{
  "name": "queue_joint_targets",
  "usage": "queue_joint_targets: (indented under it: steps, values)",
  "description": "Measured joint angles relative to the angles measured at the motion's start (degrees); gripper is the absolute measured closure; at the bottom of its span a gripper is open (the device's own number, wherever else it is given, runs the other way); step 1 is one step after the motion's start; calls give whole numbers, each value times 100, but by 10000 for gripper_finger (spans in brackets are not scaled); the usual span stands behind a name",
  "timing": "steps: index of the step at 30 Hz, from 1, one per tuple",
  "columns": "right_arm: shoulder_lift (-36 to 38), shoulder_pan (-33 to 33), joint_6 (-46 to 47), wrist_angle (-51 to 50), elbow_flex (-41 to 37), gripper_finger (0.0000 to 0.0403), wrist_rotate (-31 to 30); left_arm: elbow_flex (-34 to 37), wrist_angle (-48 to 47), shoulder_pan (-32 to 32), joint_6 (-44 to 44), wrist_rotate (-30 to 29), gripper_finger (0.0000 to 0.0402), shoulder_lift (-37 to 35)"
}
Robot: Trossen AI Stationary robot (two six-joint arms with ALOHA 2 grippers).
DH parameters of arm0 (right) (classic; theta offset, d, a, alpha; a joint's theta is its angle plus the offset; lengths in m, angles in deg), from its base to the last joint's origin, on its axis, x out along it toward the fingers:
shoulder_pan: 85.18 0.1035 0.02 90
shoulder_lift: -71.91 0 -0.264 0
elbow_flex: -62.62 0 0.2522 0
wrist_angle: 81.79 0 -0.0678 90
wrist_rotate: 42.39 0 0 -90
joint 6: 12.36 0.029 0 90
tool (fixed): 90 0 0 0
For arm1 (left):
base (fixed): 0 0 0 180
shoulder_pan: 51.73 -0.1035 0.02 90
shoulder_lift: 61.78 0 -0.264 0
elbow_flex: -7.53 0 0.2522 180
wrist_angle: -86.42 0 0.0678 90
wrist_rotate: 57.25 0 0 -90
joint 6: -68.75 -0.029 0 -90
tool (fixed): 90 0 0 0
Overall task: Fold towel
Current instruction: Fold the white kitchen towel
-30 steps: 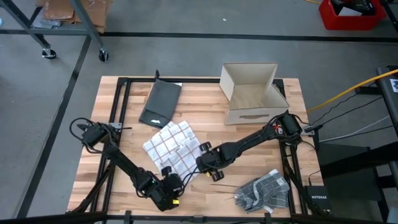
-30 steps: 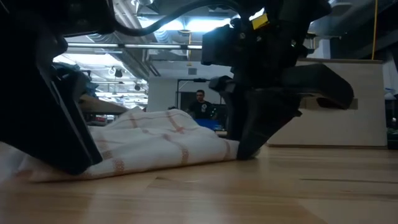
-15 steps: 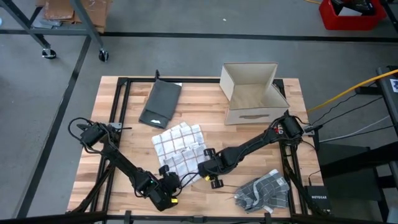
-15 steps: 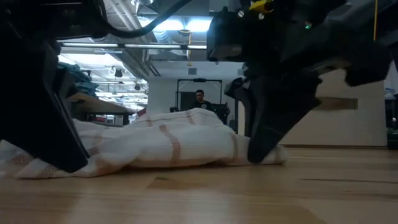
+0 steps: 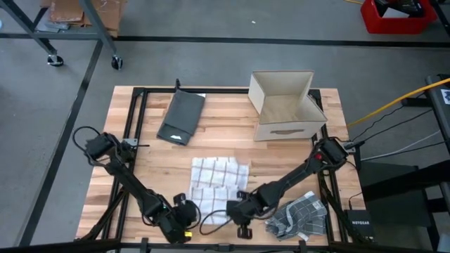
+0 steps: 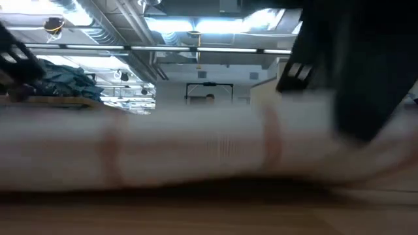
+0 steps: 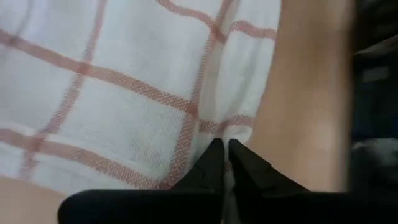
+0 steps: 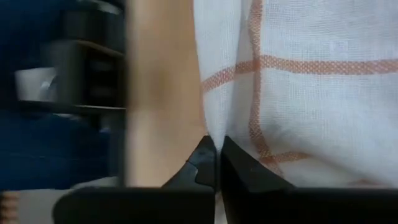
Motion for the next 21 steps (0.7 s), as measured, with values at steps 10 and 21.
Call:
queue_joint_targets:
  steps: [10, 21]
  values:
    - [3, 316, 424, -585, 1581, 393, 322, -73, 1150, 401, 892, 838, 399, -407]
    - [15, 339, 812, -2697, 2704, 390, -788, -300, 558, 394, 754, 294, 397, -997]
